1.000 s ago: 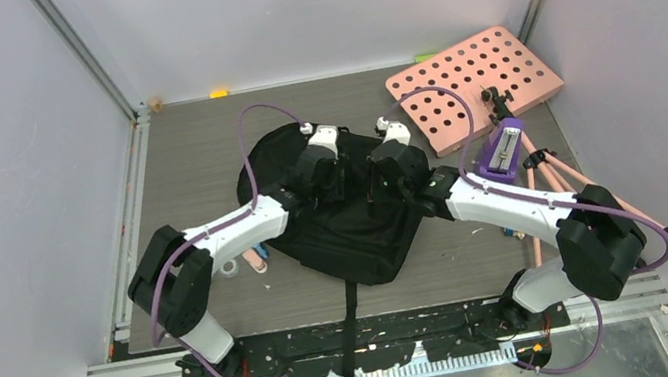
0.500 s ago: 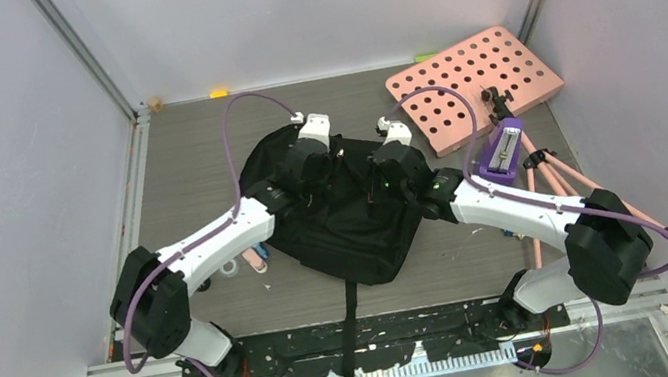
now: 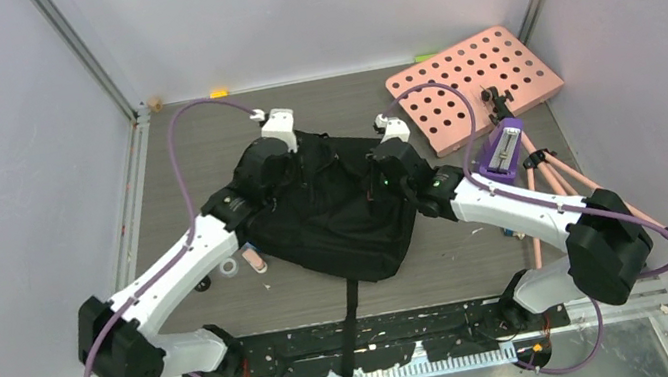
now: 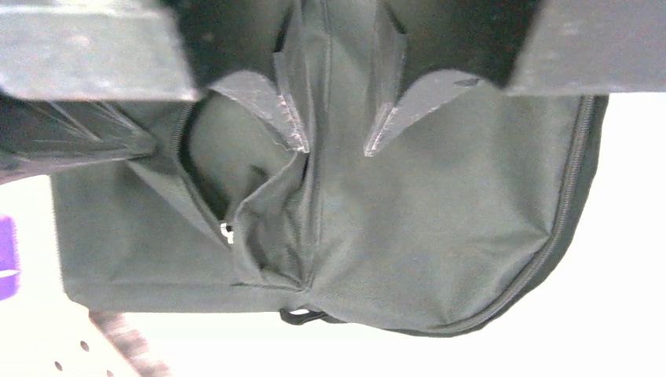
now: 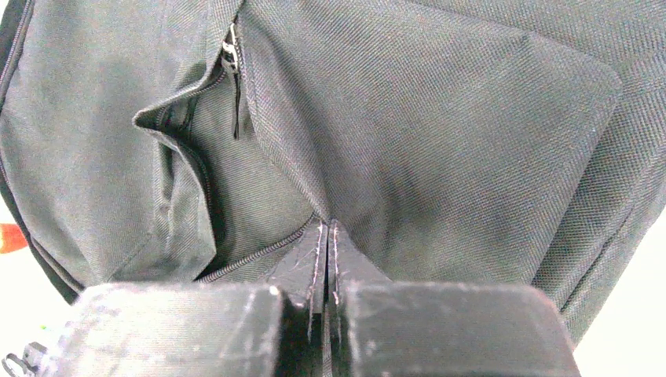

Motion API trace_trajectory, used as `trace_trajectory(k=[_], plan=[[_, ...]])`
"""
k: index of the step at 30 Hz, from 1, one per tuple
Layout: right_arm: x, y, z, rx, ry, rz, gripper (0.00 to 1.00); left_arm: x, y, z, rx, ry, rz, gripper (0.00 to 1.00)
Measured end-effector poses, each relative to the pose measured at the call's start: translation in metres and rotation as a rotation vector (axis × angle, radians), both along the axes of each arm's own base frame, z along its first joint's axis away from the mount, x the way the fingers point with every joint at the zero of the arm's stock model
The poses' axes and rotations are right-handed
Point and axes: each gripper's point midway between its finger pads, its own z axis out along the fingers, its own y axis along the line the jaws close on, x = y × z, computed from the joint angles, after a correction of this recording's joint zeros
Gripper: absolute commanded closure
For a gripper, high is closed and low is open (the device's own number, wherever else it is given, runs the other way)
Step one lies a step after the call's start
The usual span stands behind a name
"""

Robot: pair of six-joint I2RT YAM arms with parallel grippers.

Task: Pack the student bag
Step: Adjust the student bag at the center of the board.

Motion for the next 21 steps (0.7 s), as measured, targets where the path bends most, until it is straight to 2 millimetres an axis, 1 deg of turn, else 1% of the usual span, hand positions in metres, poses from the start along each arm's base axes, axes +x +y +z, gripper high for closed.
trace_trajectory(k=[2,4,5,6,9,13,14,15,18,20,21], plan=[[0.000,0.000,0.000,-0.004,-0.001,0.003,0.99,-0.007,-0.001,0.012,-0.081,-0.007,-0.010,0.51],[0.000,-0.001,0.000,-0.008,-0.002,0.004,1.00,-0.011,-0.006,0.013,-0.135,0.007,-0.027,0.43],[0.000,-0.001,-0.001,-0.010,-0.002,0.005,1.00,-0.014,-0.011,0.009,-0.154,0.024,-0.040,0.40],[0.000,-0.001,-0.001,-0.011,-0.003,0.006,1.00,-0.015,-0.014,0.003,-0.161,0.044,-0.045,0.36],[0.000,-0.001,-0.001,-0.012,-0.002,0.007,1.00,-0.018,-0.025,-0.026,-0.144,0.122,-0.061,0.24],[0.000,-0.002,-0.001,-0.014,0.000,0.006,1.00,-0.021,-0.032,-0.064,-0.064,0.205,-0.052,0.15],[0.000,-0.002,-0.001,-0.014,0.000,0.006,1.00,-0.021,-0.033,-0.070,-0.042,0.220,-0.047,0.13],[0.000,-0.002,-0.001,-0.014,0.000,0.006,1.00,-0.021,-0.034,-0.078,-0.013,0.239,-0.040,0.12],[0.000,-0.002,-0.001,-0.014,0.000,0.006,1.00,-0.018,-0.038,-0.092,0.043,0.262,-0.025,0.11],[0.000,-0.002,-0.001,-0.015,0.000,0.006,1.00,-0.018,-0.038,-0.097,0.071,0.270,-0.014,0.16],[0.000,-0.002,-0.001,-0.015,0.000,0.005,1.00,-0.017,-0.038,-0.099,0.082,0.271,-0.009,0.22]])
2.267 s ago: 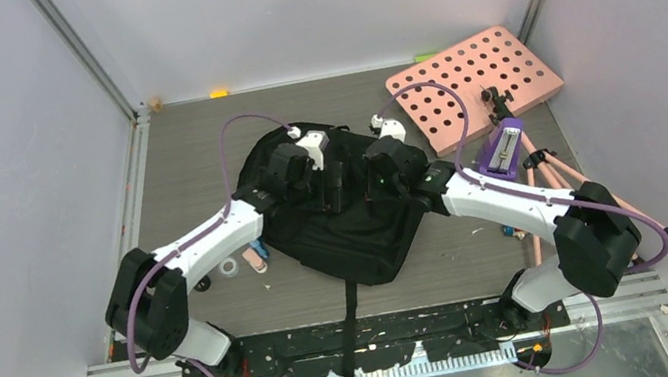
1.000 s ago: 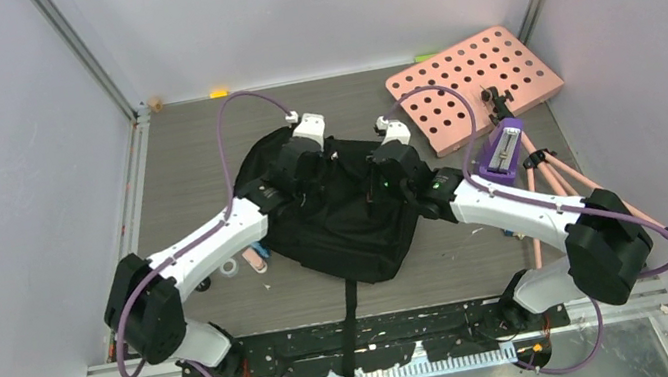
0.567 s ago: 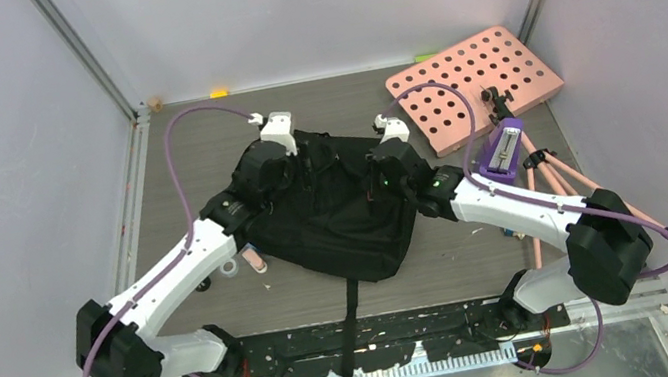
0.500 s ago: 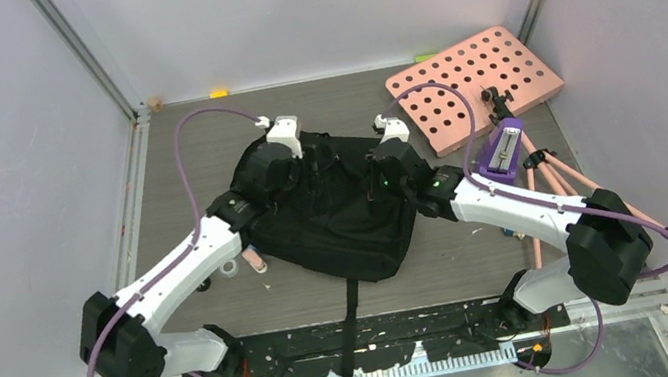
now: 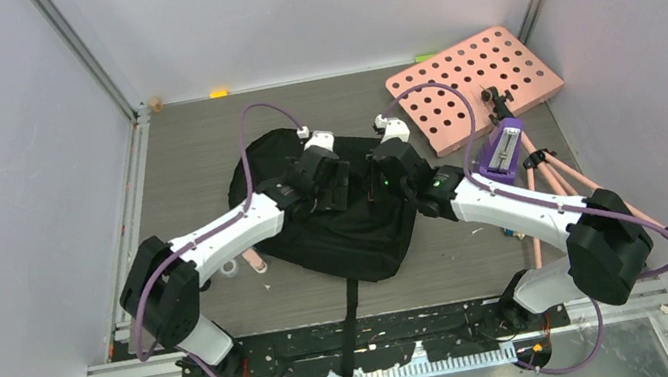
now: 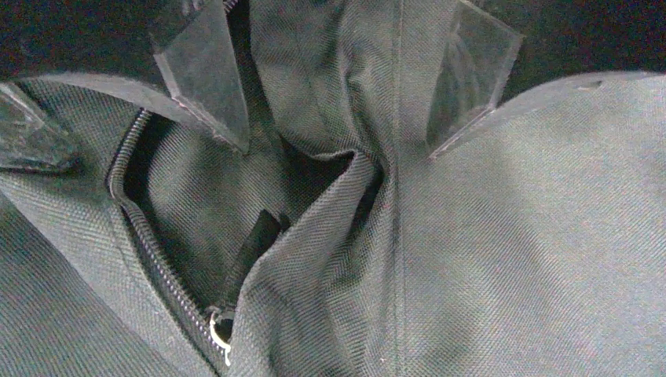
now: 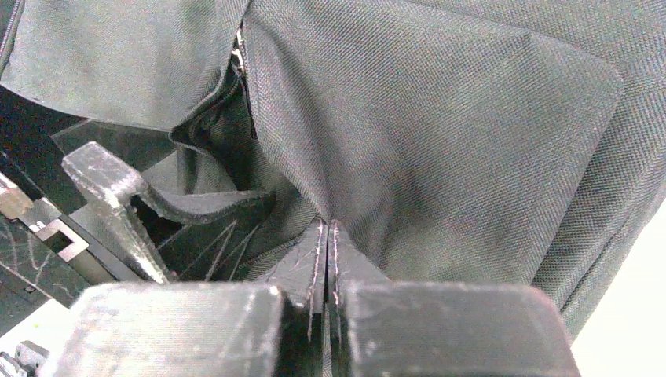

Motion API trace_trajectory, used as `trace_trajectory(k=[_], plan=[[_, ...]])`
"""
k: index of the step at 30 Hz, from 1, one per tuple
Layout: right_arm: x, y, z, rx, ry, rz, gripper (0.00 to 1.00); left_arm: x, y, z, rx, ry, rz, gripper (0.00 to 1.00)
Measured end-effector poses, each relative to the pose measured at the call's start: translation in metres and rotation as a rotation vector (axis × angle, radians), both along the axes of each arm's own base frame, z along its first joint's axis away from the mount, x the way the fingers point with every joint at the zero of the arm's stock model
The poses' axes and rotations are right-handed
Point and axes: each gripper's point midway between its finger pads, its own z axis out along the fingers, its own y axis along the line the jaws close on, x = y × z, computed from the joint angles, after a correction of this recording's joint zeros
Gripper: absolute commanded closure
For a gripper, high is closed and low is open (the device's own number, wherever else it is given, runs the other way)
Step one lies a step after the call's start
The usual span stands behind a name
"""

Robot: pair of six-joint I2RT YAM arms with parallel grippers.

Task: Pack the student bag
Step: Adjust the student bag at the center of the board.

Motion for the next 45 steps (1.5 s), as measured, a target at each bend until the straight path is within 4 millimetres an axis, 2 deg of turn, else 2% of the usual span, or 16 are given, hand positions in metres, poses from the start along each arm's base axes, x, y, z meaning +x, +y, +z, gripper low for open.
trace_trajectory(k=[4,7,9,12,16,20,25,29,32,36,41,45], plan=[[0.000,-0.001,0.001,-0.004,-0.002,0.002,1.00,0.002,0.007,0.000,0.052,-0.019,0.036,0.54],[-0.001,-0.001,0.000,-0.014,-0.004,0.011,1.00,0.003,0.012,0.000,0.080,-0.034,0.055,0.72],[-0.001,-0.001,0.000,-0.022,-0.008,0.021,1.00,0.002,0.018,0.003,0.097,-0.050,0.069,0.79],[-0.003,0.000,0.005,-0.023,-0.020,0.046,1.00,-0.002,0.028,0.012,0.096,-0.069,0.087,0.82],[-0.004,0.003,0.016,-0.004,-0.039,0.086,1.00,-0.007,0.048,0.027,0.081,-0.091,0.119,0.81],[-0.006,0.007,0.021,0.012,-0.038,0.129,1.00,-0.011,0.066,0.045,0.051,-0.125,0.150,0.75],[-0.009,0.011,0.021,0.028,-0.029,0.165,1.00,-0.021,0.076,0.062,0.008,-0.152,0.148,0.68],[-0.011,0.014,0.022,0.038,-0.026,0.199,1.00,-0.027,0.079,0.075,-0.043,-0.158,0.137,0.56],[-0.013,0.018,0.024,0.055,-0.028,0.233,1.00,-0.029,0.061,0.086,-0.166,-0.149,0.086,0.51],[-0.014,0.022,0.027,0.066,-0.035,0.263,1.00,-0.035,0.016,0.092,-0.391,-0.109,-0.017,0.45],[-0.015,0.023,0.027,0.070,-0.039,0.277,1.00,-0.031,-0.032,0.083,-0.562,-0.021,-0.100,0.30],[-0.016,0.021,0.028,0.068,-0.046,0.278,1.00,-0.027,-0.051,0.072,-0.628,0.035,-0.109,0.23]])
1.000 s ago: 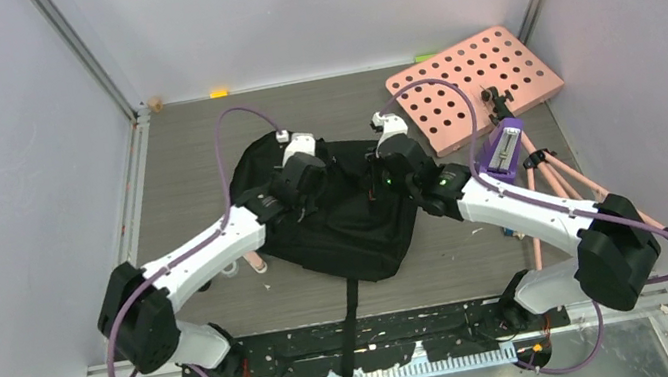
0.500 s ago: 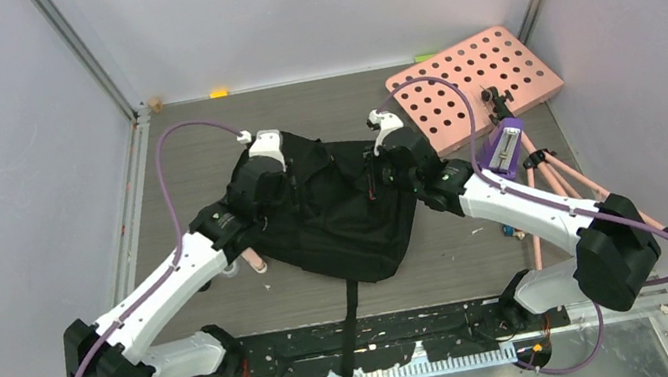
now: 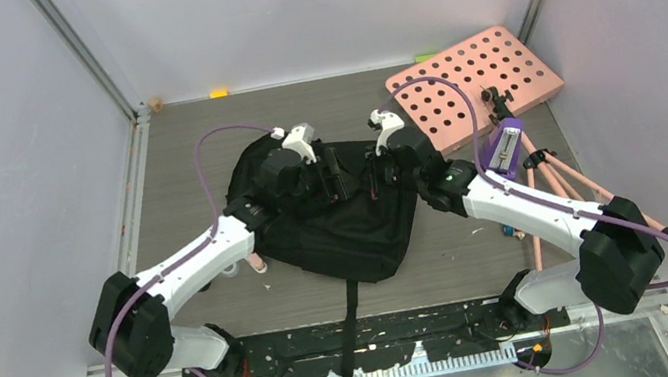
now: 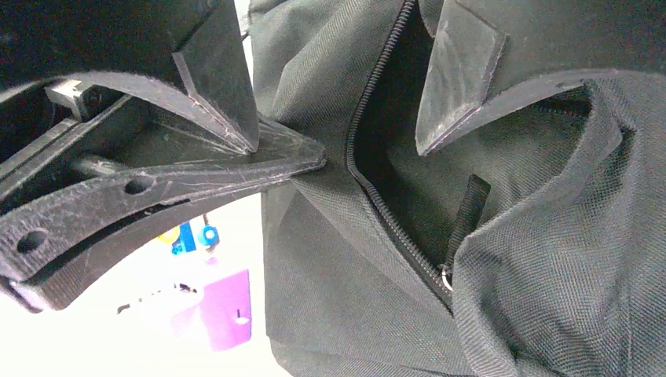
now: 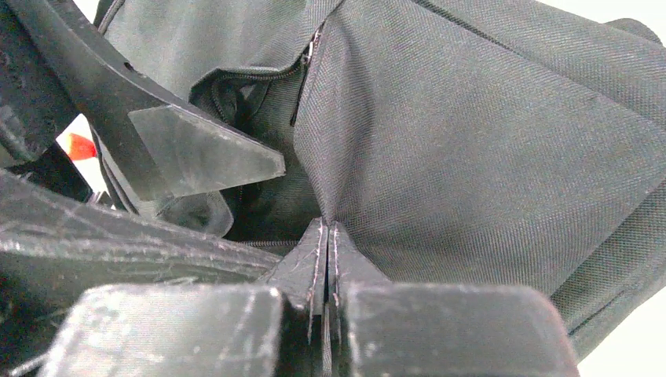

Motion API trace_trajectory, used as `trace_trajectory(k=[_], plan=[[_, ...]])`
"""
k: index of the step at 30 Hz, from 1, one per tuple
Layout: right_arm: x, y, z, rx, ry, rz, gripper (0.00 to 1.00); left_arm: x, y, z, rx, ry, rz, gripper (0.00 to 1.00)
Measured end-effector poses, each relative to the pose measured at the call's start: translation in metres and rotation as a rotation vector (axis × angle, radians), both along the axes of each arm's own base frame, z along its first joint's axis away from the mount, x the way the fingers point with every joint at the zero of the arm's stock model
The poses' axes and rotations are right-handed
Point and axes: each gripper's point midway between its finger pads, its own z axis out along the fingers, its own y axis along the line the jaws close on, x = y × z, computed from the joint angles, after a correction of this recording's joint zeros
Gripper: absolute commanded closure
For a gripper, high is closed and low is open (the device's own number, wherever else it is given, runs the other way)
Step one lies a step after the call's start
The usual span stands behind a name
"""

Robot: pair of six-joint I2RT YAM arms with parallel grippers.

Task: Pack the student bag
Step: Adjust the student bag at the center of the board.

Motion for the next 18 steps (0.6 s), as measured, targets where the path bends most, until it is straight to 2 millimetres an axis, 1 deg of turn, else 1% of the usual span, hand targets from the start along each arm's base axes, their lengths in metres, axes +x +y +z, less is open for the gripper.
trace_trajectory(k=[3,6,11,13,16,18], plan=[[0.001,-0.004,0.001,0.003,-0.005,-0.010,1.00,0.006,-0.002,-0.001,-0.050,0.021,0.021,0.23],[0.003,-0.008,0.002,0.001,-0.012,-0.026,1.00,0.012,-0.005,-0.003,-0.123,0.045,0.036,0.28],[0.006,-0.016,-0.004,-0.023,-0.007,-0.057,1.00,0.014,-0.019,-0.010,-0.253,0.083,0.007,0.42],[0.007,-0.019,-0.007,-0.033,-0.005,-0.068,1.00,0.015,-0.024,-0.011,-0.288,0.085,-0.007,0.45],[0.009,-0.022,-0.007,-0.040,-0.010,-0.083,1.00,0.016,-0.030,-0.008,-0.338,0.072,-0.030,0.45],[0.010,-0.023,-0.006,-0.039,-0.014,-0.085,1.00,0.017,-0.031,-0.007,-0.352,0.061,-0.035,0.45]])
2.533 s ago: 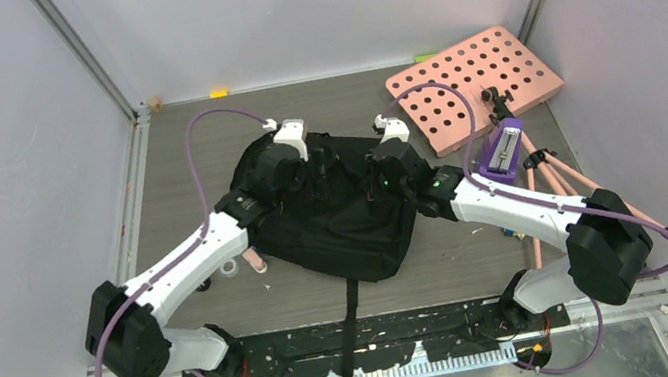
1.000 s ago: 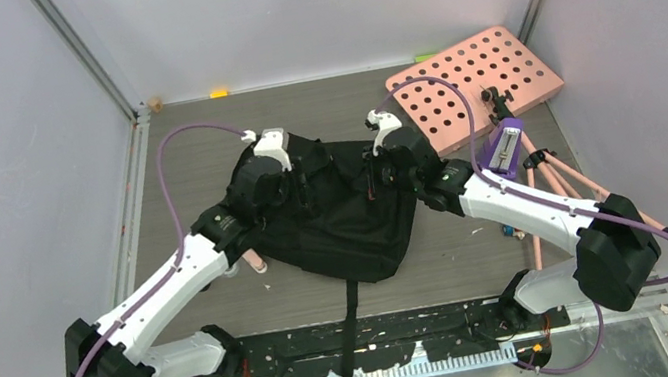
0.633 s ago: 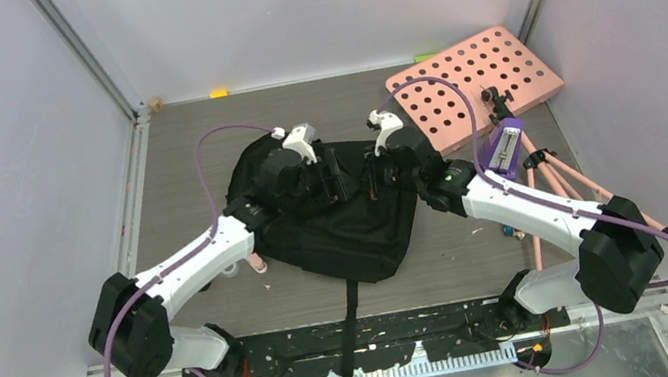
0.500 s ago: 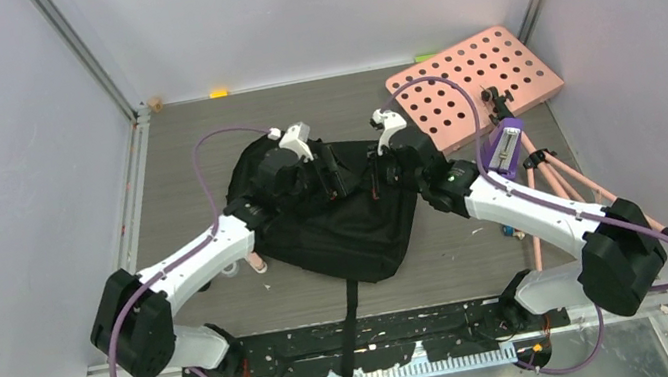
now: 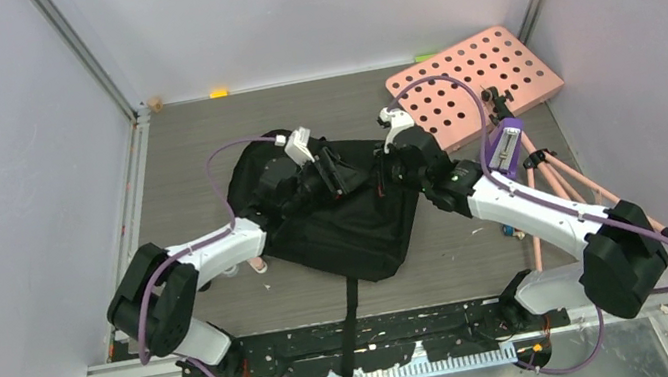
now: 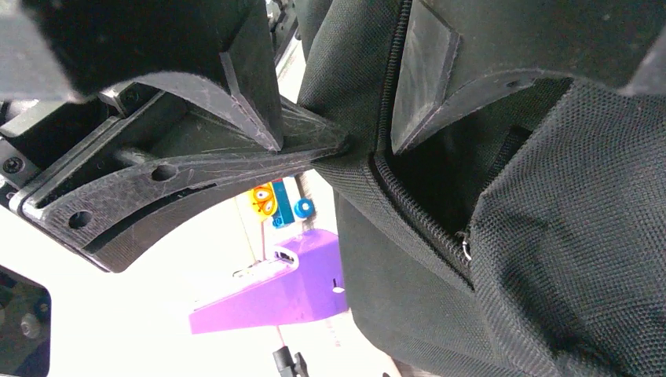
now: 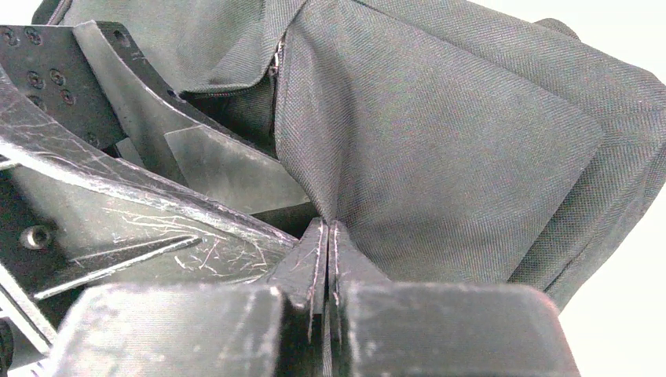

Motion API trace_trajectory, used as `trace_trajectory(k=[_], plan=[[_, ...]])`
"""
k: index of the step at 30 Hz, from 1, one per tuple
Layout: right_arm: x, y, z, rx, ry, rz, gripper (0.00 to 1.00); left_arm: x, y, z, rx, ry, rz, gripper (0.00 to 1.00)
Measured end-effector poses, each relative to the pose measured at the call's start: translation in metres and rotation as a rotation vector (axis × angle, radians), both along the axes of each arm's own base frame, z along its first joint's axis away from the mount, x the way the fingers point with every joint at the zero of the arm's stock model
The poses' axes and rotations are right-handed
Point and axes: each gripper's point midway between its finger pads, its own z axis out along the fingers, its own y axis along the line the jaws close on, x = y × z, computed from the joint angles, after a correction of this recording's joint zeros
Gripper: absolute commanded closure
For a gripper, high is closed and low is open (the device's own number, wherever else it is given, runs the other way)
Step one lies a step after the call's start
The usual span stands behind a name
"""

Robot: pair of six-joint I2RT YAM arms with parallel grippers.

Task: Pack the student bag
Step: Adjust the student bag at the center of the board.

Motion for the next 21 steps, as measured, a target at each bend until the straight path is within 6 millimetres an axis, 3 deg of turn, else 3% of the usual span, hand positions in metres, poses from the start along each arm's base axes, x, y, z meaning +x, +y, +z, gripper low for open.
trace_trajectory(k=[6,11,21], plan=[[-0.003,-0.002,0.008,0.017,-0.021,0.003,0.95,-0.002,-0.001,0.008,-0.041,-0.067,-0.016,0.45],[-0.007,0.000,0.016,0.039,-0.040,0.017,0.73,-0.006,0.002,0.017,-0.056,-0.149,-0.025,0.45],[-0.030,-0.001,0.033,0.086,-0.070,0.060,0.45,-0.005,0.018,0.049,-0.065,-0.280,0.026,0.45]])
